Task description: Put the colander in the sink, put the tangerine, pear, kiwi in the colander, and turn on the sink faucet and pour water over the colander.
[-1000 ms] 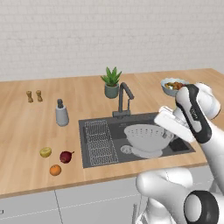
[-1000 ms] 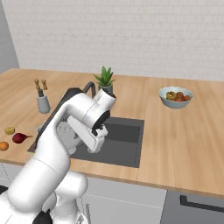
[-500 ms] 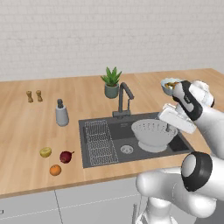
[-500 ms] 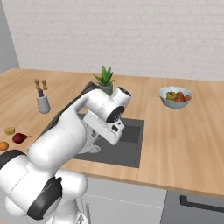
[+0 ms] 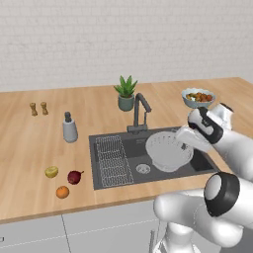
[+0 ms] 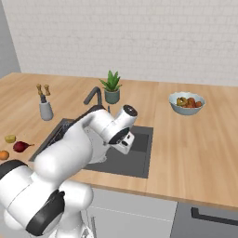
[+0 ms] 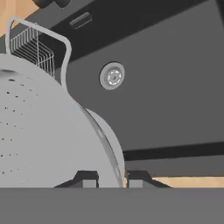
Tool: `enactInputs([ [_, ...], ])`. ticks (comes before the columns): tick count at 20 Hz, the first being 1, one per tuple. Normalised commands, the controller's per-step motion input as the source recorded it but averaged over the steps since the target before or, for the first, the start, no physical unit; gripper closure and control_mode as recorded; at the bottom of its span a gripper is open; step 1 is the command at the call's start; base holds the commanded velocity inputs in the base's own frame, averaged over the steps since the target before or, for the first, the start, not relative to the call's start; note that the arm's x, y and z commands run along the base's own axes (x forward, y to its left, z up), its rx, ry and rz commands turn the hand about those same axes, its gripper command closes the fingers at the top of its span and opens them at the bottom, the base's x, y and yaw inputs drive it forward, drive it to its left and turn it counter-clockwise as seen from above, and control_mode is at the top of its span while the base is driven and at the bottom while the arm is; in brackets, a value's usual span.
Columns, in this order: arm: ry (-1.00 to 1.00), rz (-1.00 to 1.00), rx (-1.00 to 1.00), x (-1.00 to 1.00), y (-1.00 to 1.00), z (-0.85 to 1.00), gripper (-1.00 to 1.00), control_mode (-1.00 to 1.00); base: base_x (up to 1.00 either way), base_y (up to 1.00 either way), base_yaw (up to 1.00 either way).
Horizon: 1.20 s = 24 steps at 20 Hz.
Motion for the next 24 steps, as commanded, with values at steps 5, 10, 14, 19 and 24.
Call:
enactInputs([
  [5,0.02,0.0,0.06,0.56,-0.13,-0.24,1.0,-1.0,0.0,0.0,0.0],
  [10,0.05,0.0,0.04,0.64,-0.11,-0.2,1.0,-1.0,0.0,0.0,0.0],
  [14,0.01,0.0,0.02,0.61,-0.02,-0.26,1.0,-1.0,0.0,0.0,0.0],
  [19,0.11,0.0,0.0,0.63,0.0,-0.31,1.0,-1.0,0.0,0.0,0.0],
  [24,0.14,0.0,0.0,0.53,0.11,-0.37,1.0,-1.0,0.0,0.0,0.0],
])
